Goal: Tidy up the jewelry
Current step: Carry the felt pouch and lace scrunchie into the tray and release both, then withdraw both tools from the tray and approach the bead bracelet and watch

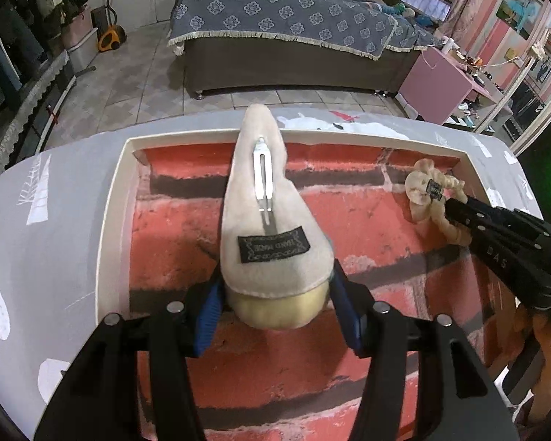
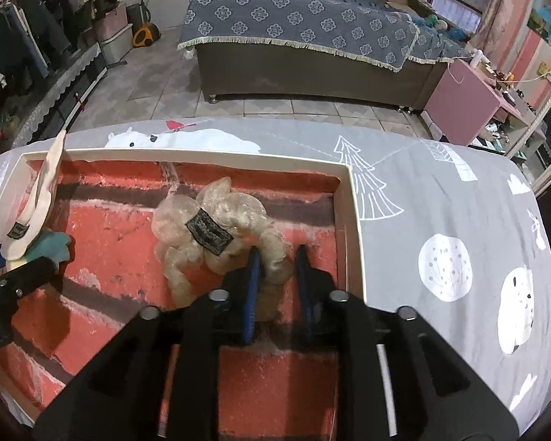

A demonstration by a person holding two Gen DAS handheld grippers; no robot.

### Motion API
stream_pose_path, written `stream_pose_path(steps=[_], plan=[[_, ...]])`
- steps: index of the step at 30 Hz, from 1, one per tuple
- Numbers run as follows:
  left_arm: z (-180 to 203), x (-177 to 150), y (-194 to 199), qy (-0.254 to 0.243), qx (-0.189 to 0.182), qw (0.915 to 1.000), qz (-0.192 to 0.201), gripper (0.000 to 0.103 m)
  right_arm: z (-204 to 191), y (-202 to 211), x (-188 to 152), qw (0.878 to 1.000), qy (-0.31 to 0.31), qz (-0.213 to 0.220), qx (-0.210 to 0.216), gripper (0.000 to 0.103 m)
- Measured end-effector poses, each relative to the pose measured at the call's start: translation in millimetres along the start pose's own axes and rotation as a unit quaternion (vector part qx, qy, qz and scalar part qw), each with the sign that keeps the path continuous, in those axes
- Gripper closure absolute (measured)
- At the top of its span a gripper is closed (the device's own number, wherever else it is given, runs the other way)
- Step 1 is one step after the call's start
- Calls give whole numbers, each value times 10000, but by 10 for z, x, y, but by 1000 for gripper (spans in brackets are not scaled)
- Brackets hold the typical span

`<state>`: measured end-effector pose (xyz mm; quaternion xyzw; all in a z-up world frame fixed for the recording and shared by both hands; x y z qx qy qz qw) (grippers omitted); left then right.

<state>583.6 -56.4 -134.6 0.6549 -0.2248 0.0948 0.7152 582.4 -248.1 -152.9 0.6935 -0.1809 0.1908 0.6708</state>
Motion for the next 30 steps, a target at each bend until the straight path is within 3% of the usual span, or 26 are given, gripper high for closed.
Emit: stream_pose_path(steps=[2, 8, 12, 16, 20, 24, 30], plan=[[-5, -12, 35, -21, 48, 10000, 26, 46, 3, 79, 3, 9999, 5, 120, 11, 53], [34, -24, 318, -56, 74, 9996, 274, 38, 21, 447, 55, 9992, 9, 407, 58, 50], [66, -22, 633, -48, 3, 9980, 633, 18, 119, 855, 61, 9968, -80, 801, 7, 28], [47, -39, 852, 182, -82, 9965, 815, 17, 206, 1201, -65, 9944, -132, 1049, 71, 23], [15, -155, 1179, 247, 126, 9929, 1160, 17, 296, 1556, -255, 9903, -156, 1377, 27, 7], [2, -370, 1530, 213, 396, 9848, 1678, 11, 416, 1882, -491, 9855, -212, 1681, 79, 4], [-21, -785, 1907, 217, 525, 9752, 2140, 4, 469, 2277, -958, 9788, -151, 2045, 17, 4]])
Point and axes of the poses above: each gripper's, at about its wrist camera, not at the fingertips, and y roughly against the way its jaws point, z to its right, x to its top, the point moved 5 cm from there along -y, roughly the way its jaws point, and after that the axes turned 7 degrees about x, right-handed, at the moved point
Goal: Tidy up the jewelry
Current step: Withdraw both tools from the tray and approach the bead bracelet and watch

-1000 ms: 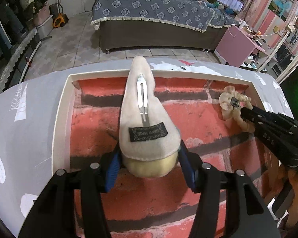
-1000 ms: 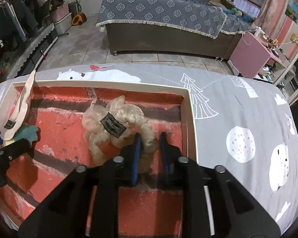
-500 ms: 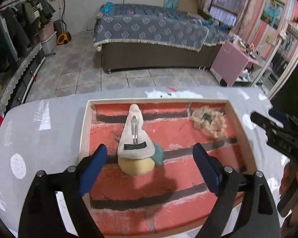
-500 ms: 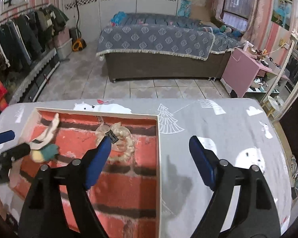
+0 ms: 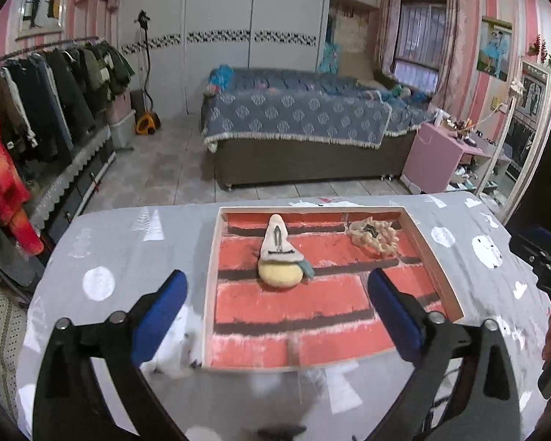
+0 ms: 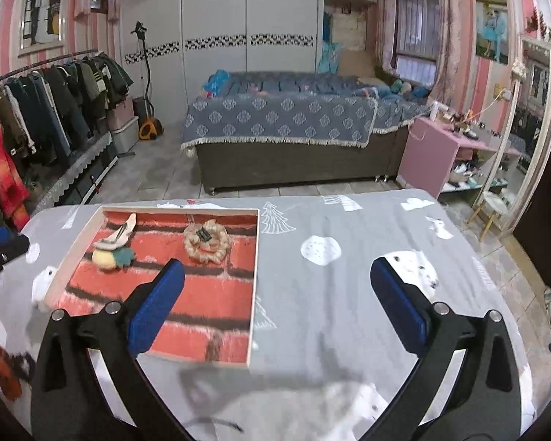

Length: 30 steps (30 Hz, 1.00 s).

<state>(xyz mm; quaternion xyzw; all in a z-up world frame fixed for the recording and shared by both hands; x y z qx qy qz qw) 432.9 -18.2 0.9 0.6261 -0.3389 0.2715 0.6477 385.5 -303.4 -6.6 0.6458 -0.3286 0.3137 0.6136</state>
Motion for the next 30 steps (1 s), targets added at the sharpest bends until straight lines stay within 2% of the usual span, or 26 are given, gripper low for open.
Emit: stream_pose_path(steps=[8, 15, 24, 30], plan=[[-16, -482, 532, -114, 230, 9990, 360, 4, -15, 527, -562, 9992, 222, 231, -247, 4], [7, -915, 797, -97, 311, 9990, 303, 4, 53, 813, -980, 9984, 99, 224, -505, 4], [-36, -1389, 825, 85, 263, 9996, 46, 4, 129, 925, -1390, 9966, -17, 155, -806, 4], [9, -1627, 849, -65, 395, 9992, 36, 4, 140, 777, -1612, 9979, -149, -38, -626, 4]])
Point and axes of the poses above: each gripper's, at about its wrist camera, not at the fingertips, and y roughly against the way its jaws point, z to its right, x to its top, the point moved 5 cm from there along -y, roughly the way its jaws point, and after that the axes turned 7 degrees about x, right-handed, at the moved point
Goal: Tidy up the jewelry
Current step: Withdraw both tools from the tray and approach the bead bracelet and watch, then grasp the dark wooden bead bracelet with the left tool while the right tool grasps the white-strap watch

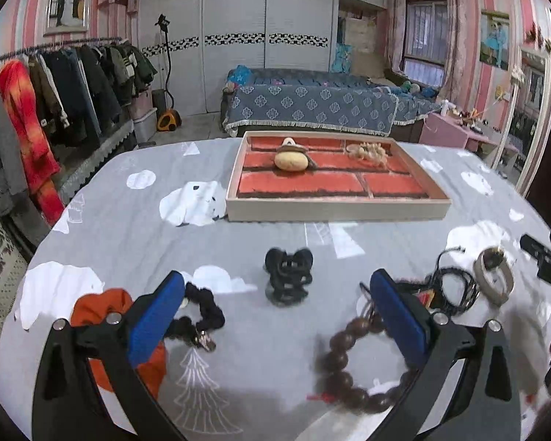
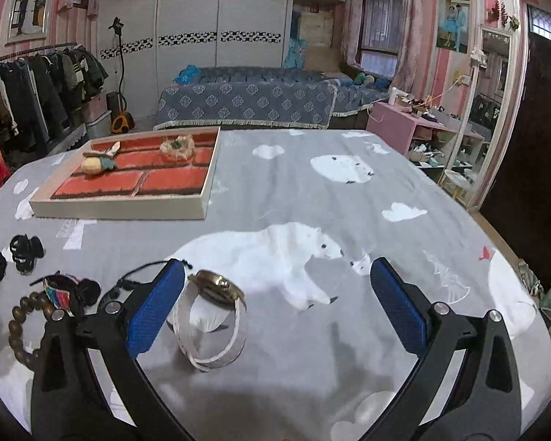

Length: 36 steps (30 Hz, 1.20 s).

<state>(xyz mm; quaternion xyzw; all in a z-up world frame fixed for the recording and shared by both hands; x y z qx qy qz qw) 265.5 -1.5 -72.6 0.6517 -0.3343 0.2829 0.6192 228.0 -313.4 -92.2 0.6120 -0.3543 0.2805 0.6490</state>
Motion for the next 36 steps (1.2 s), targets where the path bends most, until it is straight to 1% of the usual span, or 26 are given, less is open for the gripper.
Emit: stream_pose_path(steps=[4, 7, 13, 15, 18, 25, 27, 28, 30, 32, 33, 35, 36], plan=[[63, -150, -23, -135, 23, 9999, -65, 4, -44, 8, -30, 9999, 126, 39, 36, 4], [90, -213, -73, -105, -92, 9997, -218, 4, -67, 25, -81, 9999, 139, 54, 80, 4], [128, -320, -134, -50, -174, 9992, -360, 4, -61, -30, -256, 9997, -28, -122, 217, 5], [166, -339, -153, -109, -190, 9990, -384, 4, -62, -53, -304, 9994, -69, -189, 268, 5], [205, -377, -175, -192, -177, 9988, -410, 4, -76, -58, -314, 9995, -53, -175, 273, 4], [305, -457, -231, -277, -461, 9966, -621, 5, -51, -142, -331, 9989, -92, -352, 312, 5], [329, -468, -237, -317, -477, 9964, -632, 5, -19, -168, -337, 9985, -176, -409, 309, 11], [340, -472, -243, -337, -482, 9962, -640, 6, -10, -181, -339, 9983, -197, -437, 327, 16], [358, -483, -263, -365, -514, 9957, -686, 10, -8, -219, -346, 9978, -199, -529, 333, 20], [362, -498, -298, -369, -545, 9948, -776, 19, -34, -252, -351, 9974, -134, -613, 355, 26], [365, -507, -316, -370, -558, 9943, -826, 20, -48, -267, -354, 9972, -98, -648, 362, 27], [369, -527, -350, -363, -587, 9934, -916, 24, -71, -308, -351, 9966, -45, -731, 379, 34], [368, -532, -359, -353, -607, 9931, -942, 26, -79, -328, -345, 9963, -29, -766, 390, 36]])
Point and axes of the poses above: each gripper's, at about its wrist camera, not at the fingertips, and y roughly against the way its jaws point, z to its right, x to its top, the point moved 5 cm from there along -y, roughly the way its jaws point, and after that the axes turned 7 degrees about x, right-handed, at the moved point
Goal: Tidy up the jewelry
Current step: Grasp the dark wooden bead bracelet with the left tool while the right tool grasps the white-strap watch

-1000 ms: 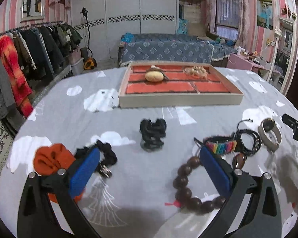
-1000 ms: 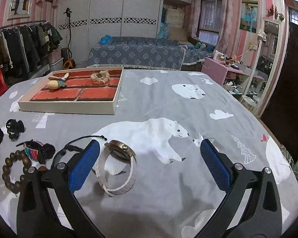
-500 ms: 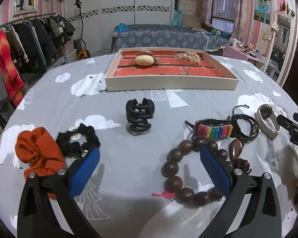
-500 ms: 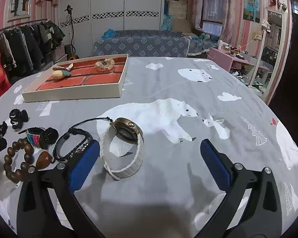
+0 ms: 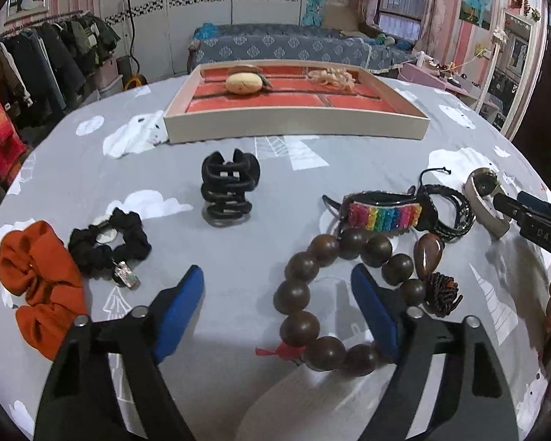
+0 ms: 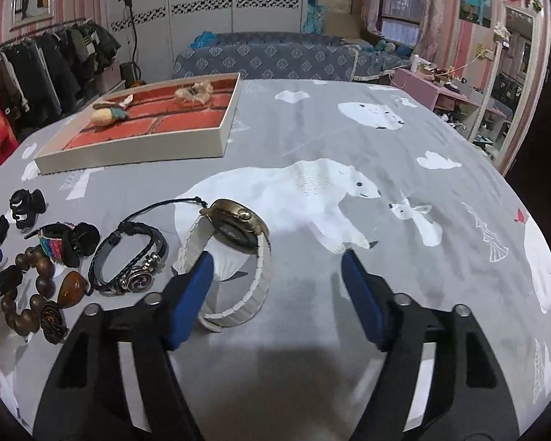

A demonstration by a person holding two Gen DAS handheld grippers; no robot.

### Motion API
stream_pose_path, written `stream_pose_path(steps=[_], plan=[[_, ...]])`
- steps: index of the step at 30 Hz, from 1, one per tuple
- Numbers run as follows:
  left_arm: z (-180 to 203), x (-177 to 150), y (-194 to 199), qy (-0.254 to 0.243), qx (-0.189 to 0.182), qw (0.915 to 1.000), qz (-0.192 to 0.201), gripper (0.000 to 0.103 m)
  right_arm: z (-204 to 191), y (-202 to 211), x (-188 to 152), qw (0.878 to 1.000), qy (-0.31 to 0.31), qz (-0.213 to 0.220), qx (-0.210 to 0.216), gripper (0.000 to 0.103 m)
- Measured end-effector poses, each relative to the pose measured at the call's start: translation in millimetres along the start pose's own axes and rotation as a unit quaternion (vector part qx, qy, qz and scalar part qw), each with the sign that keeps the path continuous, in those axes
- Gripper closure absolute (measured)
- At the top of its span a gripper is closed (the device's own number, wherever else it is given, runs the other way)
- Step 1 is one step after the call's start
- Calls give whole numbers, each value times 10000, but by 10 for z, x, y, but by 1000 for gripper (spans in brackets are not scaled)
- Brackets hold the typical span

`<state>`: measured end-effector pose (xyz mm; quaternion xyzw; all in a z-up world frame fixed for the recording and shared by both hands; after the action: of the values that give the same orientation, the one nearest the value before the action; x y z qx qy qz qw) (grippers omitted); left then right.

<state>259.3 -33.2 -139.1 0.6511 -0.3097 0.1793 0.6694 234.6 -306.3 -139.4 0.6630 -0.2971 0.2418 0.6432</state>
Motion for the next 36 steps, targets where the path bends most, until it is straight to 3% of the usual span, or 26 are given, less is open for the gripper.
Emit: stream_pose_path(steps=[13, 21, 25, 28, 30, 36], plan=[[40, -25, -81, -91, -69, 9998, -175, 51, -44, -215, 20, 9992, 94, -388, 70, 55], [33, -10, -94, -60, -71, 9998, -171, 60, -76, -264, 22, 9986, 84, -489, 193, 68], [60, -2, -91, -102, -191, 9996, -153, 75, -74, -266, 18, 9983, 39, -509, 268, 77], [77, -1, -87, -128, -189, 9996, -136, 78, -54, -255, 13, 9982, 4, -521, 297, 82], [83, -2, -86, -139, -195, 9996, -120, 79, -30, -246, 16, 9985, 27, -484, 240, 92], [78, -2, -79, -111, -236, 9996, -131, 79, -12, -240, 15, 9984, -6, -452, 331, 92]])
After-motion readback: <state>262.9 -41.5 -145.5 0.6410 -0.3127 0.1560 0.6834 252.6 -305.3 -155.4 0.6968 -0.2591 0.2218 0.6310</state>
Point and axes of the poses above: each gripper's, at about its wrist camera, not at the fingertips, and y roughly against the way its jaws point, z to its right, x to its top, the point moved 5 cm from there along -y, roughly the way its jaws point, and after that the axes turned 7 degrees about x, right-handed, at the moved point
